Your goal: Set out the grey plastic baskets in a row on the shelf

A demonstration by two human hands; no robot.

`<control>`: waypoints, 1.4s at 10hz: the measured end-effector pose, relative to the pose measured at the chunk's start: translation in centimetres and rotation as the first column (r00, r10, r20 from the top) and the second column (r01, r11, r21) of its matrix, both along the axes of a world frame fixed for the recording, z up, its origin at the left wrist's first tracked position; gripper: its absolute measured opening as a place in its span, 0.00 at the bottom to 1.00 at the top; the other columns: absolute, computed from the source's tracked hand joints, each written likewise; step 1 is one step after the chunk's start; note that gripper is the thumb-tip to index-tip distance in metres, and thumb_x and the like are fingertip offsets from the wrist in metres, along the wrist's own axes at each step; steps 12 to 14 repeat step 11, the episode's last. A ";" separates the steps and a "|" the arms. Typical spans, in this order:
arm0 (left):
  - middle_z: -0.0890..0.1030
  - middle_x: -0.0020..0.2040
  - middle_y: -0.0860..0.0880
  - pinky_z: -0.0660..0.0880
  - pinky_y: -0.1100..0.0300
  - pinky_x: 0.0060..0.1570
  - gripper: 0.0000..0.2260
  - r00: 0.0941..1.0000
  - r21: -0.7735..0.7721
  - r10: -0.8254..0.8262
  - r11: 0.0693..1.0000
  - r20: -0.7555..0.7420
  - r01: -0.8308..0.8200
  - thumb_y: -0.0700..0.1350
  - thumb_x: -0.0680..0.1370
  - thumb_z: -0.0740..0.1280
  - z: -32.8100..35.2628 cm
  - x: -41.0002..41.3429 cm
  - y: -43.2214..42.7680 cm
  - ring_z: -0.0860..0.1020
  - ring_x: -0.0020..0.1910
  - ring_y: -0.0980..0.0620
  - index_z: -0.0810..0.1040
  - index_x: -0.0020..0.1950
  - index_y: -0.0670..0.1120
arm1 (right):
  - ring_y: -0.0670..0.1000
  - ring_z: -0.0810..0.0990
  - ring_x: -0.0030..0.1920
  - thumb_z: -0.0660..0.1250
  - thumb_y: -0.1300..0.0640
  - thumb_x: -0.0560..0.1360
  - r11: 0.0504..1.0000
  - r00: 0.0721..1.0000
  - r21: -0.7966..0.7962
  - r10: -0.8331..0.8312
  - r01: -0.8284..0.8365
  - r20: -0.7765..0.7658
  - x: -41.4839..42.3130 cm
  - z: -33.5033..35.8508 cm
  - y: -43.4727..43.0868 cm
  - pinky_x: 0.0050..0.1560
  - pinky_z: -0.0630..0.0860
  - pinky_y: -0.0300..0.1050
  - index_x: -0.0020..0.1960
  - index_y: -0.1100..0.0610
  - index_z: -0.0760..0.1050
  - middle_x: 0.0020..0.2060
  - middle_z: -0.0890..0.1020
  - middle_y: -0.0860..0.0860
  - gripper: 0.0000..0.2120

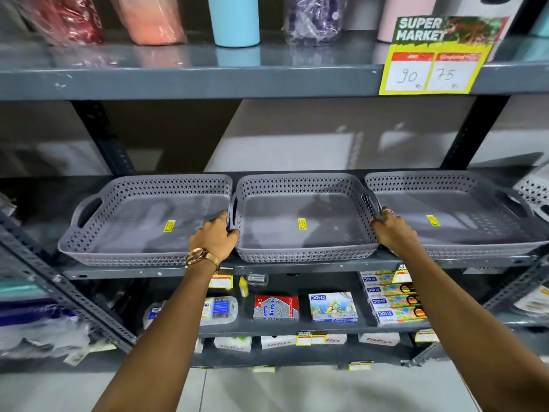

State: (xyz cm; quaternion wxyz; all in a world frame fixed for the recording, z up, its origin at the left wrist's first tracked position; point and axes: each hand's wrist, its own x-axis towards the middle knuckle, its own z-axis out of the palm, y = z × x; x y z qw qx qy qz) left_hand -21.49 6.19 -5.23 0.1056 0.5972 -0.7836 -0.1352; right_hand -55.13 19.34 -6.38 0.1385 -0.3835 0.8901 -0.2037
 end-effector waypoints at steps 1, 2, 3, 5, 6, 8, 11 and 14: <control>0.78 0.64 0.38 0.75 0.45 0.56 0.24 1.000 -0.006 0.002 1.000 0.015 -0.002 0.52 0.78 0.62 0.0 -0.1 -0.1 0.77 0.61 0.34 0.64 0.73 0.49 | 0.64 0.78 0.52 0.55 0.53 0.77 1.000 1.000 0.007 0.003 -0.003 -0.001 0.2 0.2 0.0 0.56 0.75 0.60 0.56 0.58 0.67 0.54 0.79 0.63 0.12; 0.78 0.64 0.38 0.75 0.44 0.56 0.24 1.000 -0.007 -0.002 1.000 0.022 0.002 0.52 0.78 0.62 -0.1 -0.1 -0.2 0.77 0.60 0.34 0.64 0.73 0.49 | 0.64 0.78 0.53 0.54 0.53 0.77 1.000 1.000 0.022 -0.005 0.005 -0.011 0.4 0.4 0.1 0.57 0.74 0.61 0.57 0.58 0.67 0.54 0.79 0.63 0.13; 0.78 0.64 0.38 0.75 0.44 0.56 0.24 1.000 -0.005 -0.003 1.000 0.023 0.003 0.52 0.78 0.61 -0.1 0.0 -0.2 0.77 0.60 0.34 0.64 0.73 0.49 | 0.63 0.78 0.53 0.54 0.52 0.78 0.999 1.000 0.034 -0.004 0.004 -0.009 0.7 0.7 0.2 0.57 0.74 0.60 0.57 0.58 0.67 0.54 0.79 0.63 0.12; 0.80 0.62 0.39 0.77 0.46 0.54 0.23 1.000 -0.020 -0.011 1.000 0.022 0.012 0.52 0.78 0.60 0.0 0.0 0.0 0.78 0.58 0.36 0.64 0.72 0.49 | 0.60 0.75 0.48 0.53 0.53 0.78 0.999 1.000 0.049 -0.004 0.004 -0.003 0.8 1.0 0.2 0.55 0.73 0.58 0.56 0.57 0.66 0.51 0.77 0.60 0.11; 0.79 0.62 0.39 0.77 0.46 0.54 0.23 1.000 -0.038 -0.012 0.999 0.029 0.014 0.52 0.78 0.60 -0.1 0.0 0.0 0.78 0.58 0.36 0.64 0.72 0.49 | 0.61 0.76 0.48 0.53 0.53 0.78 0.999 1.000 0.042 0.006 -0.005 -0.004 0.5 0.7 -0.2 0.57 0.74 0.59 0.55 0.58 0.66 0.51 0.78 0.60 0.11; 0.80 0.61 0.40 0.78 0.45 0.54 0.24 0.999 -0.038 -0.011 0.999 0.038 0.013 0.53 0.77 0.61 -0.4 -0.1 -0.4 0.78 0.58 0.36 0.64 0.72 0.49 | 0.65 0.76 0.57 0.53 0.51 0.78 0.998 1.000 0.059 0.002 -0.001 -0.014 0.0 0.4 -0.4 0.59 0.72 0.59 0.58 0.60 0.66 0.57 0.78 0.64 0.15; 0.68 0.72 0.36 0.69 0.42 0.64 0.35 0.998 -0.263 -0.030 0.964 0.060 0.044 0.64 0.78 0.55 2.9 0.5 3.0 0.69 0.69 0.36 0.57 0.76 0.41 | 0.64 0.66 0.69 0.54 0.41 0.79 0.949 0.975 -0.272 0.110 -0.161 -0.193 4.8 5.4 5.1 0.64 0.68 0.58 0.73 0.61 0.60 0.68 0.71 0.62 0.31; 0.68 0.72 0.36 0.69 0.42 0.64 0.35 0.998 -0.263 -0.030 0.964 0.060 0.044 0.64 0.78 0.55 2.9 0.5 3.0 0.69 0.69 0.36 0.57 0.76 0.41 | 0.64 0.66 0.69 0.54 0.41 0.79 0.949 0.975 -0.272 0.110 -0.161 -0.193 4.8 5.4 5.1 0.64 0.68 0.58 0.73 0.61 0.60 0.68 0.71 0.62 0.31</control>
